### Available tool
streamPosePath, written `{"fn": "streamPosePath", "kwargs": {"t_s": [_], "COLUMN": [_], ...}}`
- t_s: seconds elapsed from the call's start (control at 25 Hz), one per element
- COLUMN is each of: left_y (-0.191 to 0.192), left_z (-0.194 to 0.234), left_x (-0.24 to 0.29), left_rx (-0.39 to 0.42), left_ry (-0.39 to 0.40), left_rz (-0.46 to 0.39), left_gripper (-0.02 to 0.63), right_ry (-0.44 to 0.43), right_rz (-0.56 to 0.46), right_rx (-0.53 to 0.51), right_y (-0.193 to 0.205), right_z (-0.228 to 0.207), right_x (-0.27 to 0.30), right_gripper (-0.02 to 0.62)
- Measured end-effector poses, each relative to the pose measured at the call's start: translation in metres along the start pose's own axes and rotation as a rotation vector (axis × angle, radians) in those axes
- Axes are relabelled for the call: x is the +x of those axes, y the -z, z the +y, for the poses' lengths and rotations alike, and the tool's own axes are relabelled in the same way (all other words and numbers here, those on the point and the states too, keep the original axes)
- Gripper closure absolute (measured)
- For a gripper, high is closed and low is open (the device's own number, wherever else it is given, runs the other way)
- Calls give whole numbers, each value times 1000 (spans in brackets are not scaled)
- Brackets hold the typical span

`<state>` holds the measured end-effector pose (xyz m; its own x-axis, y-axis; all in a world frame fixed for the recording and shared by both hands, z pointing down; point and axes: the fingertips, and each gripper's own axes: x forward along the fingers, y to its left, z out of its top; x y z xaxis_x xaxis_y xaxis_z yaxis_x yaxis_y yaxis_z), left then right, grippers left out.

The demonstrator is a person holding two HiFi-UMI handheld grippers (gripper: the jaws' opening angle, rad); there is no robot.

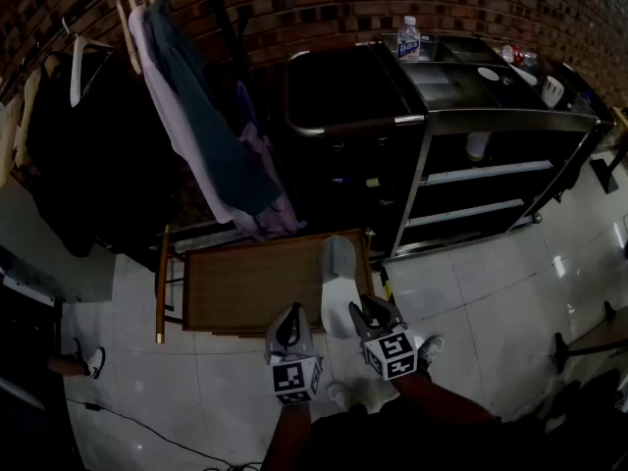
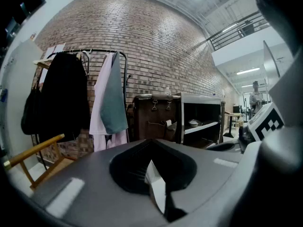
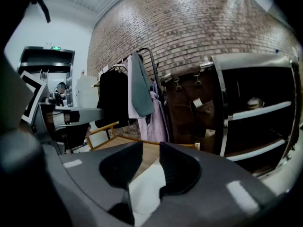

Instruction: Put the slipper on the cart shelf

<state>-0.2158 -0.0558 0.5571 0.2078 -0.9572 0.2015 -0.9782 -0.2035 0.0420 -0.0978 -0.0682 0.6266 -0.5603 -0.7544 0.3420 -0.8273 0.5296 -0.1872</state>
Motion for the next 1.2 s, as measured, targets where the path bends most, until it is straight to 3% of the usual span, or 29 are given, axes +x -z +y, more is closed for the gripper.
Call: {"fn": "streamPosePath", "kwargs": {"t_s": [0.24, 0.4, 0.56, 0.64, 0.96, 1.2], "left_y": [7, 12, 16, 15, 11, 9], "left_z": [-14, -17, -16, -15, -10, -13], "left_x": [8, 8, 5, 3, -8, -16], "left_rx": [4, 1, 7, 13, 4, -2], "left_ry": [16, 25, 32, 34, 33, 37], "left_rz": [6, 18, 21, 19, 15, 1], "left_gripper": [591, 591, 591, 591, 591, 591], "right_ry": [-5, 11, 53, 57, 31, 90], "right_rz": [92, 181, 286, 322, 383, 399], "right_rx": [111, 321, 591, 671, 761, 780], "right_y": [34, 69, 122, 141, 169, 171], "right_z": [-10, -16, -15, -9, -8, -23], "right_x": [5, 5, 4, 6, 34, 36], "right_gripper": [428, 384, 380, 380, 374, 388]}}
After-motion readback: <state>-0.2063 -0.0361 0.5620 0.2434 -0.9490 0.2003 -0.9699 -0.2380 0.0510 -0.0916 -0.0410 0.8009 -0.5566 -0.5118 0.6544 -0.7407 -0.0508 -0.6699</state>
